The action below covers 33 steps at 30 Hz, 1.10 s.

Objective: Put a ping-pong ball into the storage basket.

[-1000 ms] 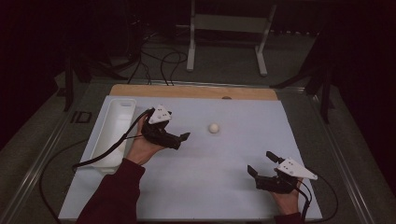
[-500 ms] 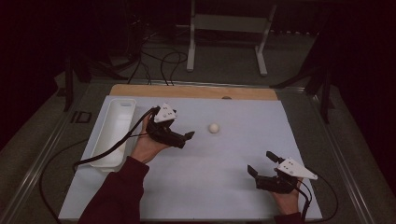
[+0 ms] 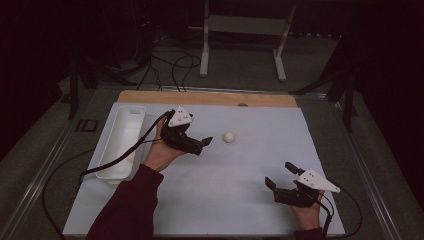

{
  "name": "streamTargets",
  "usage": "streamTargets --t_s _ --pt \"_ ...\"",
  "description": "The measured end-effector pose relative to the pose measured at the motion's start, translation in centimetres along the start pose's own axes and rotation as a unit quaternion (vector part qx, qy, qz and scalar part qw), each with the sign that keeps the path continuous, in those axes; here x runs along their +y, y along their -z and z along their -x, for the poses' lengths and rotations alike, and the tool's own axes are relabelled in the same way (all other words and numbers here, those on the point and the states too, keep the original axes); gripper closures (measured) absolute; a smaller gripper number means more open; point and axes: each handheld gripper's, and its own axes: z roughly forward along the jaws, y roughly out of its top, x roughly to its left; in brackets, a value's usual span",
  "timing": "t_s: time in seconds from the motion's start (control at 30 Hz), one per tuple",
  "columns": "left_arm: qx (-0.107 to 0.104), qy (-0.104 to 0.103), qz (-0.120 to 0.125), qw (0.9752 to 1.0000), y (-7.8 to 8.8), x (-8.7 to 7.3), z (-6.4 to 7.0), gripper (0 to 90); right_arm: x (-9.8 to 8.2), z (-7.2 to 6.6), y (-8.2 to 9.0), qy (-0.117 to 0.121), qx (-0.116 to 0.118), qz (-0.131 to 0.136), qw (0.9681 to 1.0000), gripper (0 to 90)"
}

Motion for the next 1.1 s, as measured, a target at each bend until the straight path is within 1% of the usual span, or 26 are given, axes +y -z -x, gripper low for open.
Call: streamTargets --t_s 0.37,0.4,0.43,0.47,0.53,0.6,0.87,0.9,0.97,1.0,1.07,1.1 --pt "-0.003 0.000 -0.006 1.0000 -0.4 0.1 -0.1 0.1 0.0 0.0 0.0 0.000 0.000 0.000 1.0000 7.6" --pt "0.004 -0.020 -0.022 0.9996 -0.9 0.4 0.4 0.1 0.0 0.0 0.0 0.000 0.000 0.000 1.0000 7.6" --pt "0.001 -0.026 -0.022 0.9994 -1.1 0.6 0.7 0.0 0.0 0.0 0.0 0.000 0.000 0.000 1.0000 7.6" --pt "-0.005 -0.020 -0.016 0.9997 -1.2 0.7 0.7 0.0 0.0 0.0 0.0 0.000 0.000 0.000 1.0000 7.7" --pt "-0.004 -0.012 -0.015 0.9998 -1.4 0.7 0.5 0.1 0.0 0.0 0.1 0.001 0.000 0.001 1.0000 7.6" --pt "-0.003 -0.012 -0.018 0.9998 -1.6 0.7 0.4 0.0 0.0 0.0 0.1 -0.001 -0.001 0.002 1.0000 7.6" --pt "-0.010 -0.007 -0.015 0.9998 -2.1 0.7 0.4 0.1 0.0 0.1 0.1 0.001 0.000 0.002 1.0000 7.6" --pt "-0.007 -0.008 -0.016 0.9998 -2.3 0.8 0.5 0.1 0.0 0.1 0.1 0.001 0.000 0.001 1.0000 7.6" --pt "-0.006 -0.024 -0.022 0.9995 -2.6 1.2 1.0 0.1 0.0 0.0 0.0 0.000 0.000 0.001 1.0000 7.6" --pt "-0.010 -0.025 -0.019 0.9994 -2.8 1.4 1.1 0.1 0.0 0.0 0.1 0.001 0.000 0.001 1.0000 7.6" --pt "-0.016 -0.014 -0.013 0.9997 -3.2 1.5 0.9 0.1 0.0 0.0 0.1 -0.001 0.000 0.002 1.0000 7.6" --pt "-0.015 -0.011 -0.015 0.9997 -3.3 1.5 0.8 0.1 0.0 0.1 0.1 -0.001 -0.001 0.002 1.0000 7.6"
